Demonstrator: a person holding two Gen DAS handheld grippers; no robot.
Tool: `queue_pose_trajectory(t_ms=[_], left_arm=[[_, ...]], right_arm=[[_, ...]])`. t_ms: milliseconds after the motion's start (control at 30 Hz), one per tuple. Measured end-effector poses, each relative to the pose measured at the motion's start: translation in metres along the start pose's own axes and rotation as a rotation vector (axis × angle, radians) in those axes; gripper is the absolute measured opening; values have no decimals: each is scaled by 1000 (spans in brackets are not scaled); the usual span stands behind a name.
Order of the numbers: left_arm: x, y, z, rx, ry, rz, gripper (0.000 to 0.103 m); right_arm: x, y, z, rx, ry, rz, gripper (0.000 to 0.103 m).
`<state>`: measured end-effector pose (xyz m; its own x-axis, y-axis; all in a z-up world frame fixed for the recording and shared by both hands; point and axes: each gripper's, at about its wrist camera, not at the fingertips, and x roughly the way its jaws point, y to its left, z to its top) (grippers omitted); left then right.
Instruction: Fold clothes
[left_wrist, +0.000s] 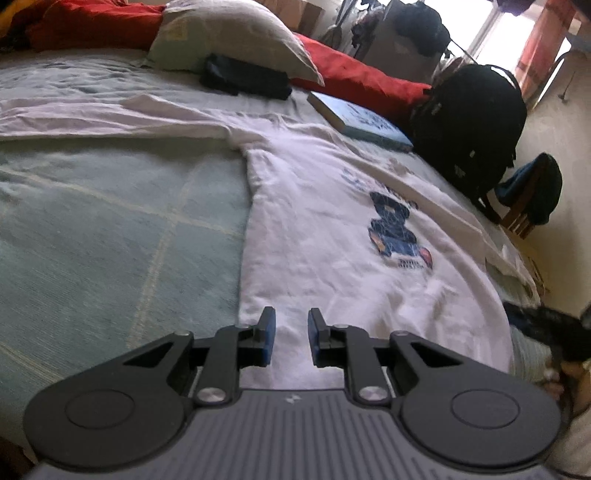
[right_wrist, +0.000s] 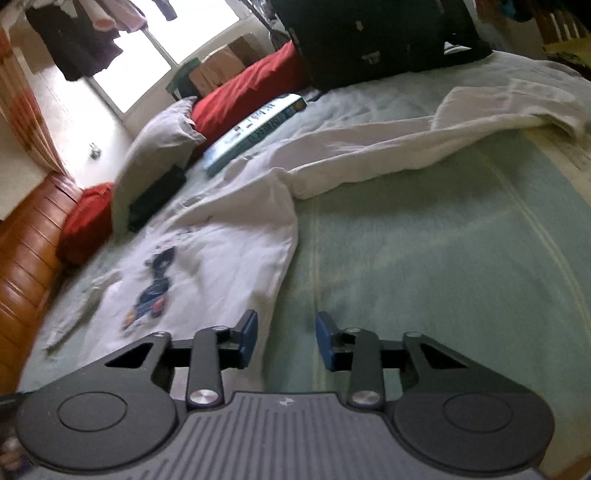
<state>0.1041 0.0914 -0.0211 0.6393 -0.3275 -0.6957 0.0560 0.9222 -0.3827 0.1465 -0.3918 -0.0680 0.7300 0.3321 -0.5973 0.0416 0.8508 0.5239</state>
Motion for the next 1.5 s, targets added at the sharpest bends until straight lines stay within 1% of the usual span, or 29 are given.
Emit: queue_pose_trajectory(t_ms=[133,233,300,333,367,400,433,467,500,567,667,767,800,900,967,1033,1133,1200,1233,1267,1300,1333,1400,1433,1500], left_arm=[[2,-8,-2,31,11,21,18],[3,-15,-1,63,3,47,19],[4,-21,-1,83,-3,52,24],[5,-23,-1,90,-4,53,25],[6,-26,-2,101,-3,53,26],[8,-28,-3,114,-1,55,26],[9,-31,-4,127,2,57,26],[10,-33,-5,139,2,65,26],[11,-35,-6,151,1,72,27],[10,-36,-8,167,1,78,27],[5,-37,-11,183,-4,85,29],[1,-35,-12,198,-13,95,35],[0,-36,-11,205,-19,95,35],[-3,-38,-8,234,-37,94,36],[0,-46,-9,282,-46,72,36],[8,-52,-14,324,-36,45,37],[22,-53,-29,349,41,47,39],[17,-47,-43,373,44,51,43],[9,-46,-47,382,52,54,44],[0,-45,-50,392,60,58,46],[-8,-43,-52,394,61,60,49],[-14,-41,-51,391,46,68,50],[-26,-39,-48,384,14,85,52],[-29,-37,-46,362,-5,92,52],[-28,-35,-42,316,-17,75,52]], right_arm=[[13,14,2,-49,-2,-6,40],[16,30,-8,-151,-10,-53,40],[17,41,-15,-218,-16,-84,40],[18,46,-19,-252,-19,-100,39],[19,52,-22,-286,-21,-115,36],[20,57,-25,-320,-24,-131,29],[20,63,-29,-354,-27,-146,18],[21,68,-32,-386,-30,-160,12],[19,67,-31,-377,-21,-141,8],[14,62,-25,-362,-20,-152,6],[3,48,-15,-303,-54,-221,6],[-11,32,-9,-198,-62,-180,10],[-16,32,-9,-180,-64,-180,10],[-32,43,-17,-192,-86,-152,13],[-31,53,-28,-225,-45,-83,15],[-29,63,-38,-258,-3,-17,19],[-13,59,-62,-305,97,-68,19],[-28,47,-64,-262,86,-53,18],[-35,40,-66,-240,81,-46,19],[-45,36,-65,-218,74,-44,19],[-54,31,-65,-196,66,-41,21],[-63,27,-65,-174,59,-39,32],[-62,22,-68,-141,68,-8,46],[-61,19,-70,-124,72,7,46],[-60,15,-73,-90,80,38,46]])
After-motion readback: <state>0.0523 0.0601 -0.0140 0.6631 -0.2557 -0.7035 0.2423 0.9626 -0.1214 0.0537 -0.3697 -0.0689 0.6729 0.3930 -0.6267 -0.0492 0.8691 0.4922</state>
